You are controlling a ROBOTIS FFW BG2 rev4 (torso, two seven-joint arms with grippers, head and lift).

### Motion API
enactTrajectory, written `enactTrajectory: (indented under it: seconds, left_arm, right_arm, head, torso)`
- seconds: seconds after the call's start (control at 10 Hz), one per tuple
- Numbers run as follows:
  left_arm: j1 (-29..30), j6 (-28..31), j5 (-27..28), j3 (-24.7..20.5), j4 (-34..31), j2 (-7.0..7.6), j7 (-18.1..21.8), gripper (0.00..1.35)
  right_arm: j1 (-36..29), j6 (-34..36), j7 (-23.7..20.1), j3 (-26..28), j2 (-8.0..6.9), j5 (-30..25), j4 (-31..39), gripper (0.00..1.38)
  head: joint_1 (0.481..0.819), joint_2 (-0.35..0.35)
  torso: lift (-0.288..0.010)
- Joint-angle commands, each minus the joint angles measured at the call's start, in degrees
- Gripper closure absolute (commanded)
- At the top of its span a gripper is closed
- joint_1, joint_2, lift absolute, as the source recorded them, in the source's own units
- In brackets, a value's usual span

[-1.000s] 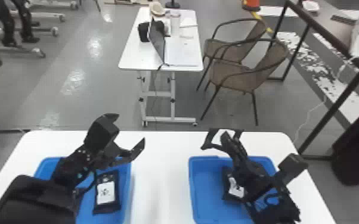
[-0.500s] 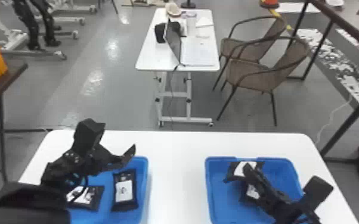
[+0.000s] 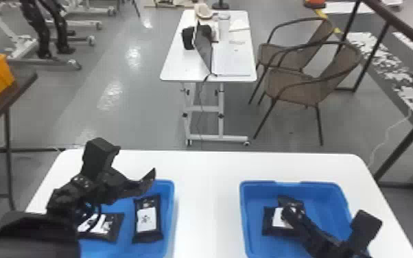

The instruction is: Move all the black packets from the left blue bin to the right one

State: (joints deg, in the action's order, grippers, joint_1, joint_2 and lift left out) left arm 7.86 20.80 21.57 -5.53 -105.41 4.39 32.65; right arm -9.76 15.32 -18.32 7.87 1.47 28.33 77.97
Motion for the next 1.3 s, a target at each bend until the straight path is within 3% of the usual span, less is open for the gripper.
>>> enactTrajectory:
  seconds: [0.0,0.1,0.2,0.3,0.4,0.5,0.6,0.7,0.8,0.9,1.1,1.2]
  left_arm:
    - [-0.04,0.29,-0.21,0.0,0.03,0.0,0.31,0.01]
    - [0.05,0.73,-0.04,0.09,0.03,0.09,0.66,0.02]
    - [0.13,2.58,-0.12,0.09,0.11,0.36,1.36,0.05]
    - [0.4,2.93,-0.04,0.17,0.2,0.71,1.89,0.1]
    - [0.84,2.93,-0.12,0.17,0.73,0.97,1.89,0.11]
    - [0.75,3.11,0.75,0.17,2.05,1.24,2.42,0.11]
    - [-0.83,4.16,2.86,-0.18,4.51,1.76,5.67,0.11]
    - [-2.59,9.87,2.69,-0.18,6.97,2.64,9.1,0.12]
    - [-2.86,11.81,0.75,-0.09,8.29,3.17,9.27,0.11]
    - [-2.77,15.85,0.58,0.17,8.29,2.03,8.13,0.12]
    - [-3.12,16.29,1.72,-2.46,11.28,-2.81,6.81,0.12]
    - [-3.91,16.29,2.25,-2.46,13.3,-3.34,6.72,0.12]
  right_arm:
    - [0.71,0.15,0.04,1.79,-0.42,-2.84,-0.45,0.36]
    - [0.36,0.15,0.13,4.08,-1.52,-6.62,1.84,0.22]
    - [-0.7,-0.64,1.1,6.89,-1.52,-12.07,5.97,0.16]
    - [-2.28,-3.01,3.12,8.83,-1.52,-16.91,10.72,0.13]
    - [-3.77,-6.79,3.12,9.53,-1.52,-18.05,14.23,0.12]
    - [-5.0,-8.9,3.12,9.0,-1.52,-15.94,16.87,0.12]
    - [-5.53,-9.08,2.94,7.77,-1.52,-13.04,18.71,0.12]
    - [-5.27,-9.08,1.98,6.72,-1.52,-9.96,19.15,0.12]
    - [-4.83,-9.08,1.62,5.84,-1.52,-8.21,19.42,0.12]
    - [-4.74,-9.08,1.54,5.13,-1.52,-6.18,19.42,0.13]
    - [-4.74,-9.08,1.45,4.96,-1.52,-5.31,19.59,0.12]
    - [-4.65,-9.08,1.36,4.78,-1.52,-4.95,19.51,0.12]
  head:
    - [0.695,0.02]
    - [0.695,0.011]
    - [0.695,-0.005]
    - [0.695,-0.038]
    - [0.695,-0.064]
    - [0.695,-0.1]
    - [0.695,-0.112]
    - [0.695,-0.102]
    - [0.695,-0.09]
    - [0.695,-0.063]
    - [0.695,-0.038]
    - [0.695,-0.039]
  torso:
    - [0.0]
    - [0.0]
    - [0.0]
    - [0.0]
    - [0.0]
    - [0.0]
    - [0.0]
    - [0.0]
    - [0.0]
    - [0.0]
    - [0.0]
    - [0.0]
